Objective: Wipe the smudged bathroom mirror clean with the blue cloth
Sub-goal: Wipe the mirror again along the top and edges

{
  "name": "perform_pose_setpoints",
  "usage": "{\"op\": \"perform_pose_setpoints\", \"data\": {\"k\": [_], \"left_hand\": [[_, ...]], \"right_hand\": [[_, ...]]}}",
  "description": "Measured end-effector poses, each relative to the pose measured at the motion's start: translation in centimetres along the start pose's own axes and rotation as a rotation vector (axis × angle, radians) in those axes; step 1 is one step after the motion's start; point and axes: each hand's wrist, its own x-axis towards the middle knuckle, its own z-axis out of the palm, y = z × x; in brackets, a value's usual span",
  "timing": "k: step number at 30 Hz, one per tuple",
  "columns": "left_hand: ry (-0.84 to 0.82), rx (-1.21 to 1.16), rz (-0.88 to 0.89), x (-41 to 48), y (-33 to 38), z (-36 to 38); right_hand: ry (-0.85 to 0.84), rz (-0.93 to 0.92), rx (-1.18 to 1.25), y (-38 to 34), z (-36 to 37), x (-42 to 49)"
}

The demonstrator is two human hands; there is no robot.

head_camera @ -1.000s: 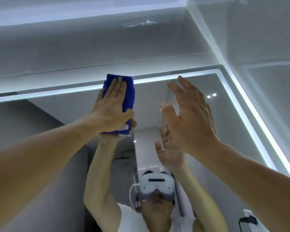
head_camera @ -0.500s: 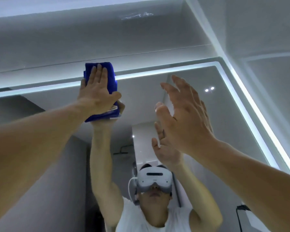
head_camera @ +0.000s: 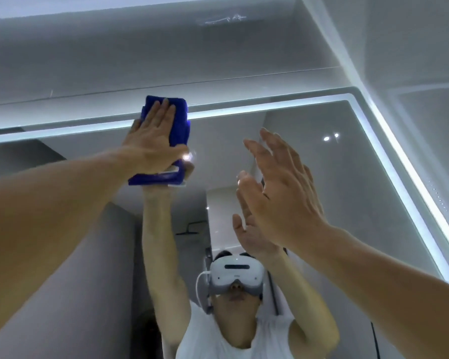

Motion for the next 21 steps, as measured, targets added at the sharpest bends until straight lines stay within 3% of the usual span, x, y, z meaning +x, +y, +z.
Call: {"op": "perform_pose_setpoints", "data": {"k": [2,5,10,12,14,15,19,21], "left_hand": [[0.029,-0.031,-0.063,0.7,0.8,0.1],[0.073,-0.058,0.022,-3.8,2.4,1.7],[0.069,0.130,0.524,-18.4,3.6,6.2],[-0.016,0.175,0.705,-19.1,2.3,6.2],[0.022,0.281,0.758,-15.1,0.2,4.5],[0.060,0.284,0.671,-11.9,-0.6,3.2],[0.050,0.002,-0.037,-0.6,-3.6,-0.8],[0.068,-0.019,-0.087,0.8,-3.6,-0.4]], "right_hand": [[-0.005,0.010,-0.011,0.2,0.3,0.4],[-0.010,0.029,-0.007,0.4,0.7,0.8],[-0.014,0.050,0.000,-0.6,1.5,0.5],[-0.013,0.043,-0.013,-1.0,1.4,0.4],[-0.014,0.024,-0.025,-1.2,1.4,0.4],[-0.008,0.022,-0.025,-1.2,1.3,0.5],[0.025,0.028,-0.032,-1.4,0.9,0.4],[0.026,0.020,-0.044,-1.3,0.8,0.2]]}}
